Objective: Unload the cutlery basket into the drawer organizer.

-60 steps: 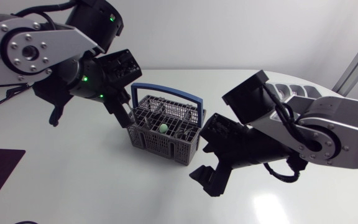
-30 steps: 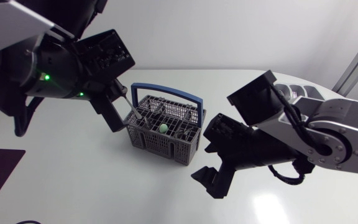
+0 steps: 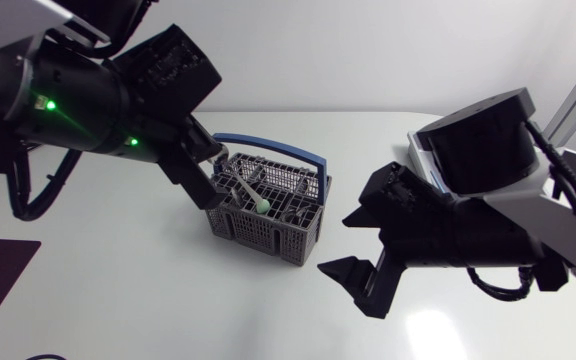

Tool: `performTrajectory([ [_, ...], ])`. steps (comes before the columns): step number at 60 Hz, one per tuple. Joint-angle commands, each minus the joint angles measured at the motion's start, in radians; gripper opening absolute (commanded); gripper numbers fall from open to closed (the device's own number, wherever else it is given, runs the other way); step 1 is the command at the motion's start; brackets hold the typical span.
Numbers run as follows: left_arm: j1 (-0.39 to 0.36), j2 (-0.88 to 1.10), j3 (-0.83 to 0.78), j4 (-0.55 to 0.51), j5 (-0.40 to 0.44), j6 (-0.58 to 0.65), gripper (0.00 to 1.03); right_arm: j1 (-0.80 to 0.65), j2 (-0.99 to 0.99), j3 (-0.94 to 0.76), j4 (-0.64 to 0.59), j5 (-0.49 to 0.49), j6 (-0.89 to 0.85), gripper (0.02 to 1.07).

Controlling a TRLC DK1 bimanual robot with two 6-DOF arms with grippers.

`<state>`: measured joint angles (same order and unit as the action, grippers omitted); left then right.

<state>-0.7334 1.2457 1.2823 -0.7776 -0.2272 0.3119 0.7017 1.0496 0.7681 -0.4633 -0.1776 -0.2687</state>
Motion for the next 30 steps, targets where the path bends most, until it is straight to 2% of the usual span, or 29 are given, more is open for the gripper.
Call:
performTrajectory([
  [1,-0.015,0.044,0.031,-0.009,0.040,-0.062,0.04,-0.010,-0.019,-0.035,0.002,0.007,0.020,1.02],
  [12,-0.023,0.121,0.055,-0.014,0.138,-0.132,0.04,-0.011,-0.057,-0.038,0.006,0.024,0.022,1.02],
  [30,-0.003,0.247,0.115,-0.049,0.381,-0.212,0.04,-0.011,-0.049,-0.013,0.014,0.033,0.028,1.02],
])
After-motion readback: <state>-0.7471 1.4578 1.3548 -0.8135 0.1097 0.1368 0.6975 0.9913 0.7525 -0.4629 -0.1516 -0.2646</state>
